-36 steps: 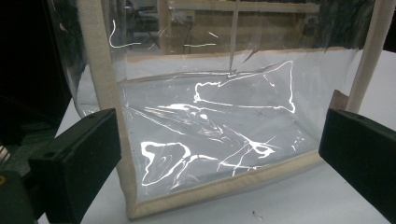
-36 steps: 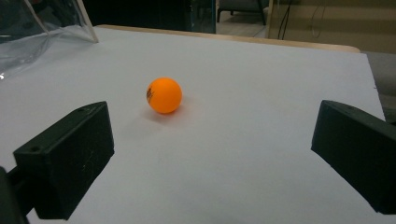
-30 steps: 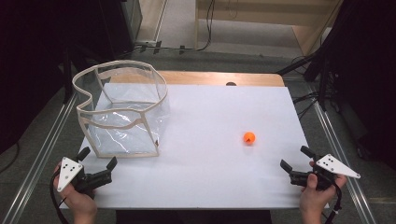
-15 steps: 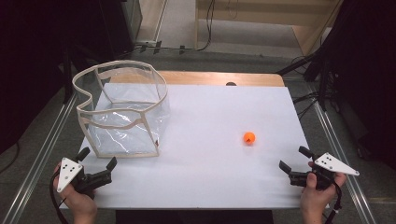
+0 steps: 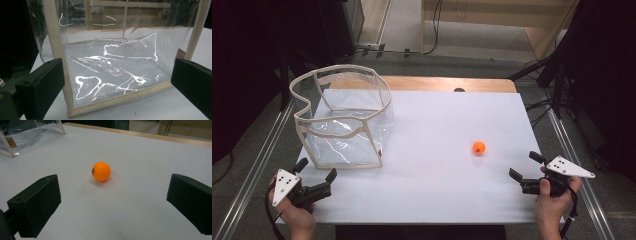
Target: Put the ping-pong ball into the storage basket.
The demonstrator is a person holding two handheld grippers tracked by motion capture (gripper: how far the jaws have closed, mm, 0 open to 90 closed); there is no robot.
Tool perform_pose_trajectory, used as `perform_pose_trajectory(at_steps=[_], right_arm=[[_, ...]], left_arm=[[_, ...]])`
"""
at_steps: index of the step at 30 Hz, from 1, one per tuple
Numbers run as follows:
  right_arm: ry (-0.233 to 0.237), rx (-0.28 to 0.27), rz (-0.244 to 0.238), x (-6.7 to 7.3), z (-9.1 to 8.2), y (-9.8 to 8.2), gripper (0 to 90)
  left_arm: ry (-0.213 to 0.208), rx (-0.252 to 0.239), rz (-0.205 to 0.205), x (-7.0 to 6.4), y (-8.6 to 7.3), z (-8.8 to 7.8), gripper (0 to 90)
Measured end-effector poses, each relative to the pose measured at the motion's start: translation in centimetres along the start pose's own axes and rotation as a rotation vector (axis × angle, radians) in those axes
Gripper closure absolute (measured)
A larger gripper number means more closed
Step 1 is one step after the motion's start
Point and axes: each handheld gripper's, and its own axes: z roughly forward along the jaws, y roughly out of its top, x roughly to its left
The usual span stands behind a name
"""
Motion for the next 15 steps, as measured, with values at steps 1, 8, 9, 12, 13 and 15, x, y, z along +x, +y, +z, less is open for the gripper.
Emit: perform_pose_trajectory(at_steps=[1,8,9,12,13,15], right_arm=[[0.000,0.000,0.000,0.0,0.0,0.0,0.0],[0.015,0.004,-0.005,0.2,0.2,1.1,0.0],[0.015,0.005,-0.009,0.2,0.2,1.3,0.0],[0.020,0.008,-0.016,0.1,0.3,1.7,0.0],[0.020,0.008,-0.016,0.1,0.3,1.7,0.0],[0.020,0.017,-0.019,0.0,0.5,2.1,0.0]], left_arm=[[0.000,0.000,0.000,0.0,0.0,0.0,0.0],[-0.001,0.003,0.006,0.0,0.0,0.0,0.0],[-0.001,0.003,0.006,0.0,0.0,0.0,0.0],[0.000,0.002,0.005,-0.1,0.0,0.1,0.0],[0.000,0.002,0.005,-0.1,0.0,0.1,0.0],[-0.001,0.003,0.006,-0.1,0.0,0.1,0.0]])
